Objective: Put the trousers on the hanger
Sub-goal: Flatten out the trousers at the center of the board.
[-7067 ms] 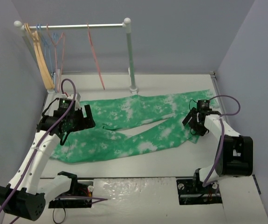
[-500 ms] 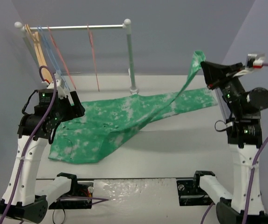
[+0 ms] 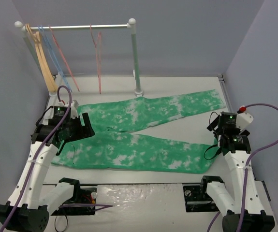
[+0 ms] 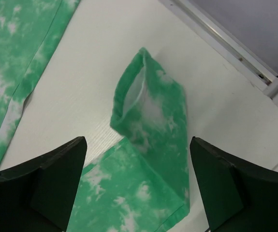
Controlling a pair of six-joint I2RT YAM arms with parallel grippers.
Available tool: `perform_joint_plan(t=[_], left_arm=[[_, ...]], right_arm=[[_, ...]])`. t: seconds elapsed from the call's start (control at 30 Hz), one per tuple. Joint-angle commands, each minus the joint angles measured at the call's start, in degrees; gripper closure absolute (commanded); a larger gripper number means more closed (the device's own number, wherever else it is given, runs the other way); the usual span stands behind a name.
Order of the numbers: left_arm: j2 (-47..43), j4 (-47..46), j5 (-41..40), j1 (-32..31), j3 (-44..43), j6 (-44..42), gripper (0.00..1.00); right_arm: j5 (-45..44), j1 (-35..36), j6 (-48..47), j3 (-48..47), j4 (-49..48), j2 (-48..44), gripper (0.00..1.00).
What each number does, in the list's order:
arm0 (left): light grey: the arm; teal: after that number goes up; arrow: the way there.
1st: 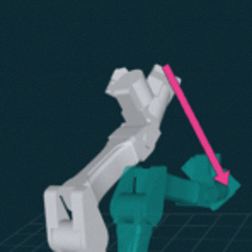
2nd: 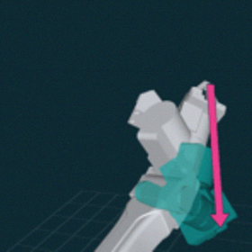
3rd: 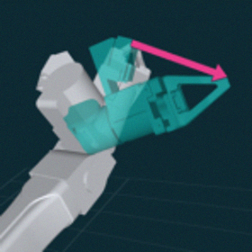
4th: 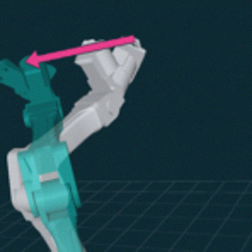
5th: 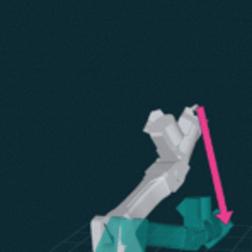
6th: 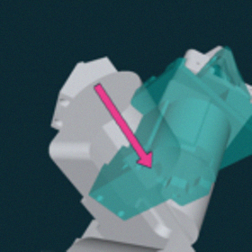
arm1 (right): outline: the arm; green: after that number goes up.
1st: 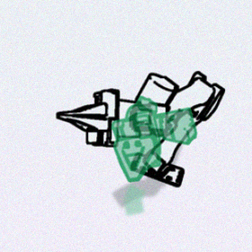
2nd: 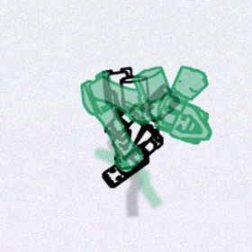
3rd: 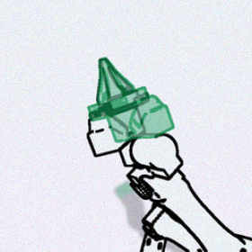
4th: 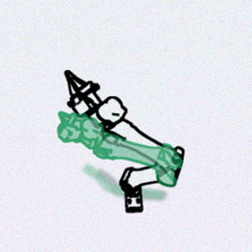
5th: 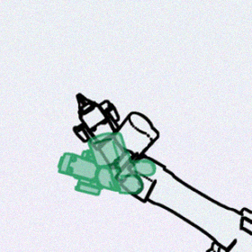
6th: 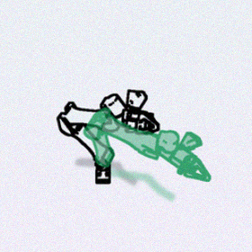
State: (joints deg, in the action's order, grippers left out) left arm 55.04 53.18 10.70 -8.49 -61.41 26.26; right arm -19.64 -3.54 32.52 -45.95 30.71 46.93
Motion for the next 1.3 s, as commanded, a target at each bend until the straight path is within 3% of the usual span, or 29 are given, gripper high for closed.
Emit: perform_joint_plan(t=[0.0,0.17,0.3,0.5,0.73,0.83,0.93,1.03,1.17,1.2,1.27], left_arm=[[-0.72,-2.69,1.9,0.23,-0.57,0.79,0.26],[-0.45,-3.79,4.33,0.12,1.3,1.23,0.26],[0.03,-4.07,4.16,-0.28,1.75,0.67,0.26],[0.42,-4.76,4.57,-0.44,1.96,0.08,0.26],[0.25,-5.02,5.3,-0.74,2.43,-0.16,0.26],[0.27,-5.46,5.39,-0.74,2.6,0.1,0.26],[0.68,-5.43,5.42,-0.8,2.4,-0.04,0.26],[0.86,-5.24,5.07,-0.82,2.03,-0.38,0.26],[0.92,-3.77,4.46,-0.82,1.09,-1.06,0.26],[0.76,-3.58,4.14,-0.82,0.91,-1.22,0.26],[0.57,-3.13,3.8,-0.74,0.65,-1.32,0.26]], right_arm=[[-9.41,-0.44,10.54,-7.31,5.11,3.36,0.02],[-1.96,0.58,3.2,-9.83,1.02,6.96,0.0],[1.17,3.38,-0.81,-11.37,3.56,14.36,0.0],[4.77,12.12,5.86,-8.01,3.92,20.66,0.0],[6.38,28.65,21.06,0.33,2.43,23.56,0.0],[8.1,34.85,26.89,4.07,-1.74,25.98,0.0],[9.09,35.59,29.11,7.86,-6.85,28.13,0.05],[10.73,35.44,30.12,11.48,-16.17,29.43,0.21],[11.72,35.63,27.06,11.33,-23.7,34.83,0.53],[12.16,35.74,25.74,10.64,-25.18,37.83,0.72],[12.23,36.62,22.53,7.92,-28.57,42.61,0.94]])
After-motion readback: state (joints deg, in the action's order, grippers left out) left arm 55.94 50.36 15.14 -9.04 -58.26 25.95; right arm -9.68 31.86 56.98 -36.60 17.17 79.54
